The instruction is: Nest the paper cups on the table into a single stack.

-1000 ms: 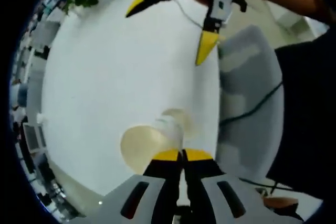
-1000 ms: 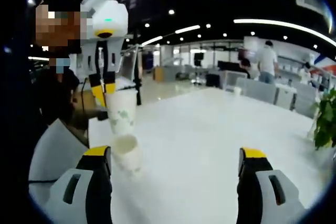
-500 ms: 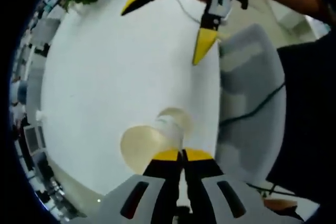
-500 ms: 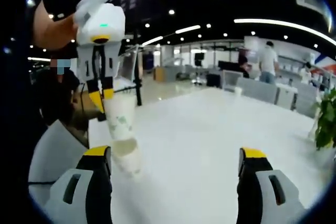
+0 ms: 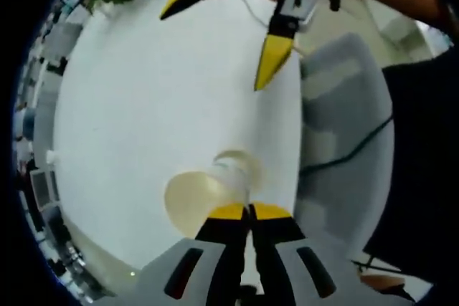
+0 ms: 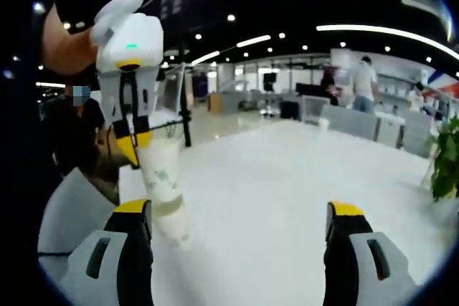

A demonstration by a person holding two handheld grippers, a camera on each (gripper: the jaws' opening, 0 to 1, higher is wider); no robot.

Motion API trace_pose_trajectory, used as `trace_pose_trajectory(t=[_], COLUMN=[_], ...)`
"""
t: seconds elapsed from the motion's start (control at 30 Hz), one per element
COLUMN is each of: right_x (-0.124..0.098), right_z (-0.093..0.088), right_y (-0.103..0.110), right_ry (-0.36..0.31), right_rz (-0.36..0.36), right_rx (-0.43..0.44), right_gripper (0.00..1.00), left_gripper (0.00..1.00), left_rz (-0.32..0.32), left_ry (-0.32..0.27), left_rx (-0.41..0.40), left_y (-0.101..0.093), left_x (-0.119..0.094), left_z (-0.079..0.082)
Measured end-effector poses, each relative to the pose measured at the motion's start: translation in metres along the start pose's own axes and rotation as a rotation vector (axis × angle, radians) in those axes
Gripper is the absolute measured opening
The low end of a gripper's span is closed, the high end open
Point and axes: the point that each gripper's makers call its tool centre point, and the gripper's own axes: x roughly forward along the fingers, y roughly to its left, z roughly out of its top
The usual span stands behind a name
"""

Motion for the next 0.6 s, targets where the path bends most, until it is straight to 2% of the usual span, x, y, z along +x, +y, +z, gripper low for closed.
trace_pose_trajectory(t=[0.1,0.3,0.5,0.6], right_x=[0.000,0.002,0.003,0.005], right_z=[0.003,0.000,-0.001,-0.005], right_y=[-0.004,-0.008,-0.008,-0.007], right_ry=[-0.028,-0.032,-0.052,-0.049], right_rz=[-0.022,-0.035,-0.054,-0.058], right_rx=[0.016,0.013,-0.020,-0.028], right_gripper=[1.00,1.00,1.00,1.00], left_gripper=[0.00,0.00,0.02,0.00], left_rz=[-0.008,-0.020,-0.032,-0.032], left_ry=[0.000,0.001,0.005,0.001], left_rx=[-0.006,-0.019,-0.046,-0.047], left_y=[-0.001,-0.003,-0.005,-0.005], left_x=[0.003,0.010,0.019,0.023], left_z=[0.000,-0.001,-0.002,-0.002])
